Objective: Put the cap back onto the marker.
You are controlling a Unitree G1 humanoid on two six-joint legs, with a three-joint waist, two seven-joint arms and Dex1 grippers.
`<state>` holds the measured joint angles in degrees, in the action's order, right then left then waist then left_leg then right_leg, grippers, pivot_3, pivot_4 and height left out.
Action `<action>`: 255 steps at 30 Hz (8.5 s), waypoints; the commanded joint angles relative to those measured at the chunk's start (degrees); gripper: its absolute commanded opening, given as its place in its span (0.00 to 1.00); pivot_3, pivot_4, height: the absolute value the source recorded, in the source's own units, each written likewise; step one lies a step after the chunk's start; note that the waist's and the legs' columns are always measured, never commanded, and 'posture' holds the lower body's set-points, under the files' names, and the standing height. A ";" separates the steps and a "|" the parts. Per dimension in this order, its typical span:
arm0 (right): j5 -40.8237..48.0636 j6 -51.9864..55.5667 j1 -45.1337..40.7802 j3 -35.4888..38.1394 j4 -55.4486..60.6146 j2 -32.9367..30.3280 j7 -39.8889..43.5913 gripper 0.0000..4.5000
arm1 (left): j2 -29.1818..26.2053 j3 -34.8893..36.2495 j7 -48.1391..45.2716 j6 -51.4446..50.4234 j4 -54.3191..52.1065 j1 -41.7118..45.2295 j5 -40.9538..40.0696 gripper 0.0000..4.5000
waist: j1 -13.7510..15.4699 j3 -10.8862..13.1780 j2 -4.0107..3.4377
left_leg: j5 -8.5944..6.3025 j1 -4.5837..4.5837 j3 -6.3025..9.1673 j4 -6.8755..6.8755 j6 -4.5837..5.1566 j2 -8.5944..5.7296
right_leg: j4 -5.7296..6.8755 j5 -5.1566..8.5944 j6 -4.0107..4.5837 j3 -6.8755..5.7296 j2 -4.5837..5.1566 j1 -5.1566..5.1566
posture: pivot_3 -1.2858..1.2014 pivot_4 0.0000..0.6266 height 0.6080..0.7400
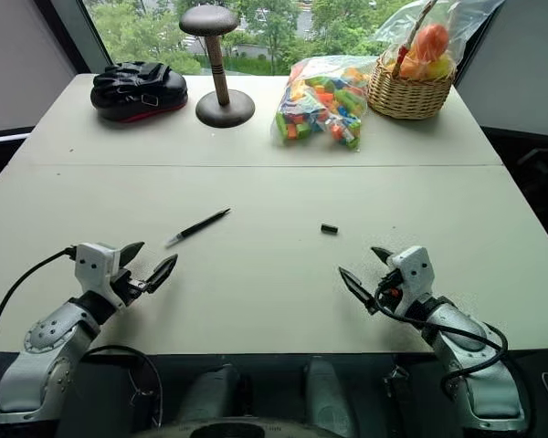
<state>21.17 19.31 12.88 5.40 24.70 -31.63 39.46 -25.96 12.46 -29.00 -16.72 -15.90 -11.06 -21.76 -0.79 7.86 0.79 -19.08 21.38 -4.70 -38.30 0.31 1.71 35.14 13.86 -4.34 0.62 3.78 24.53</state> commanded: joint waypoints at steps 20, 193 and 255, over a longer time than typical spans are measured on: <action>-4.80 -4.75 -2.61 -2.47 -3.78 -0.22 -0.99 1.00 | -6.87 -12.67 -37.14 21.41 49.97 39.12 7.47 0.96 | 0.16 -0.01 0.16 | 0.10 0.05 -0.03 -0.05 -0.07 -0.23 | -0.01 -0.11 -0.28 -0.33 -0.34 -0.12 | 0.52 0.24 1.00; -11.85 -16.64 -38.36 -11.00 -36.63 -0.43 24.95 0.00 | 10.93 -23.28 -41.38 36.04 60.76 52.93 17.11 0.00 | 0.08 0.20 0.29 | 0.07 0.03 0.07 -0.90 -0.02 -0.03 | 0.77 -0.13 -0.34 -0.30 -0.51 -0.21 | 0.52 0.24 1.00; -14.51 -13.07 -45.50 -14.80 -29.95 6.89 24.57 0.00 | 14.21 -30.20 -33.45 65.62 71.82 63.56 35.45 0.00 | 0.16 0.20 0.30 | 0.07 0.07 0.11 -0.89 -0.01 0.01 | 0.74 -0.13 -0.35 -0.36 -0.61 -0.20 | 0.52 0.24 1.00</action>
<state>1.34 6.68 -29.03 -8.21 -11.96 -29.02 63.80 -15.70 -13.79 -63.21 44.84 57.35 51.03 12.63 -0.63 8.06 1.08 -19.01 21.44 -4.59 -39.19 0.31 1.71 35.88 13.73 -4.68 0.25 3.16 24.33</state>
